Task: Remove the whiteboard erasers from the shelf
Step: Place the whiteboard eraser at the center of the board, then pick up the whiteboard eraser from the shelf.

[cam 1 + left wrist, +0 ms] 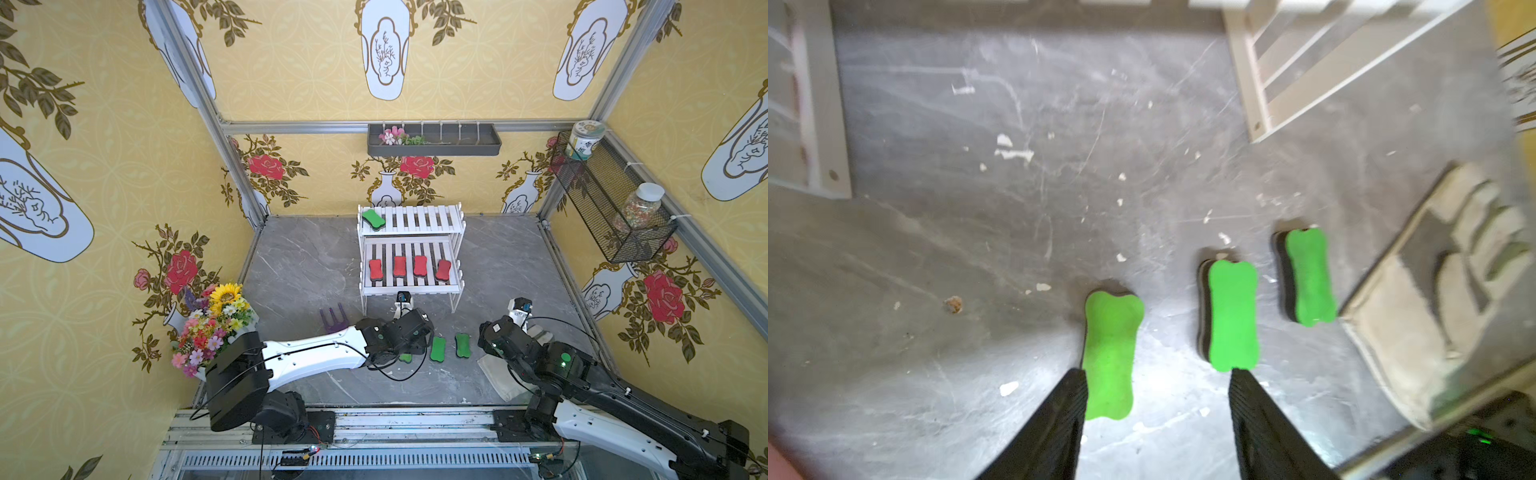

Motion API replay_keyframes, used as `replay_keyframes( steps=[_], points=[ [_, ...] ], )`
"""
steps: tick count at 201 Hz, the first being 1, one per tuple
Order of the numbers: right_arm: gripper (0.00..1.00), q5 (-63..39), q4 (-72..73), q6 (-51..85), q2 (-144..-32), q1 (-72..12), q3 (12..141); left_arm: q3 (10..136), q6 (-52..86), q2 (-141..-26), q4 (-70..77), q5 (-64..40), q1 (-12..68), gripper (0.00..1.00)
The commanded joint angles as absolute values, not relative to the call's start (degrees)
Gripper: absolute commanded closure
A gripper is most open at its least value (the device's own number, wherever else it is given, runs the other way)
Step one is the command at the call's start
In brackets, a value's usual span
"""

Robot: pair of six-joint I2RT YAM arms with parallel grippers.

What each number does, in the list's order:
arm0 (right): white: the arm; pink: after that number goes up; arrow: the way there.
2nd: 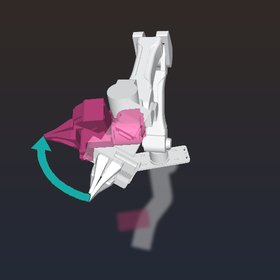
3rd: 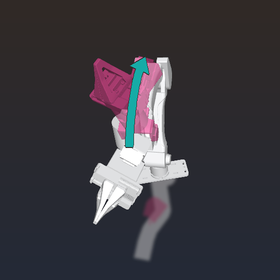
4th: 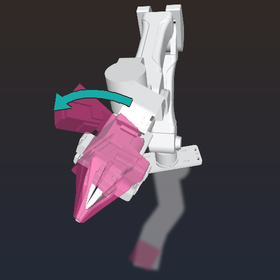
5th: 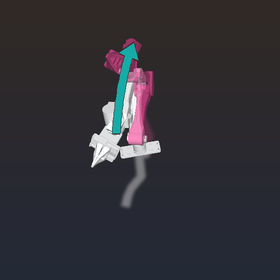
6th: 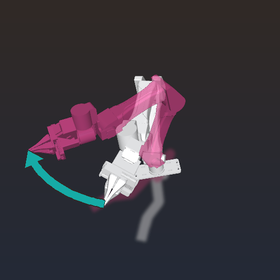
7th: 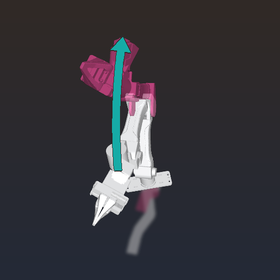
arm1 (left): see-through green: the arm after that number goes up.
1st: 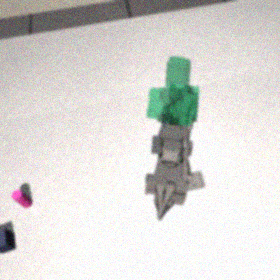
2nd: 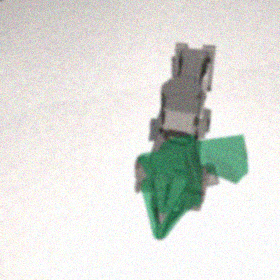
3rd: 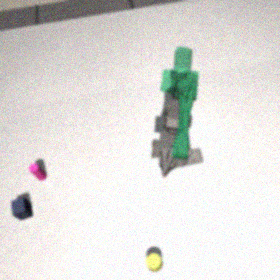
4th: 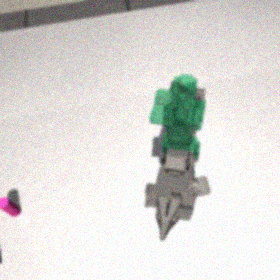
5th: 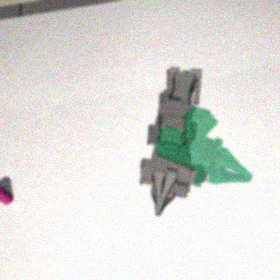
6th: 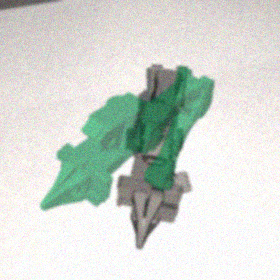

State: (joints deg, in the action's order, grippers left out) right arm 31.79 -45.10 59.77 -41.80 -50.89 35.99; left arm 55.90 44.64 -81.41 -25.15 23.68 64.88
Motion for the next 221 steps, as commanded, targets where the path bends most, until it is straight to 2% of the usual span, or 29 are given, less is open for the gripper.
replay_keyframes(
  steps=[1, 27, 94, 147, 196, 221],
  points=[
    [0.26, 32.7, -43.8, 59.8, -42.2, -50.9, 35.9, 60.3, 44.1, -78.1, -30.1, 25.5, 64.8, 0.38],
    [0.25, 32.2, -42.7, 59.8, -42.8, -50.9, 35.3, 70.2, 42.1, -76.7, -38.1, 28.4, 62.9, 0.38],
    [0.26, 31.0, -41.0, 59.4, -43.5, -50.8, 34.7, 90.3, 31.4, -78.2, -42.7, 26.4, 45.1, 0.37],
    [0.26, 31.4, -41.5, 58.8, -43.6, -50.8, 35.7, 103.9, 26.6, -88.1, -46.0, 30.5, 40.5, 0.36],
    [0.26, 32.0, -42.8, 58.9, -40.9, -50.7, 35.2, 109.1, 30.9, -94.3, -50.0, 23.2, 33.9, 0.37],
    [0.26, 32.3, -43.0, 58.7, -39.9, -50.6, 35.0, 114.6, 31.2, -98.2, -53.9, 24.6, 33.2, 0.37]
  ],
)
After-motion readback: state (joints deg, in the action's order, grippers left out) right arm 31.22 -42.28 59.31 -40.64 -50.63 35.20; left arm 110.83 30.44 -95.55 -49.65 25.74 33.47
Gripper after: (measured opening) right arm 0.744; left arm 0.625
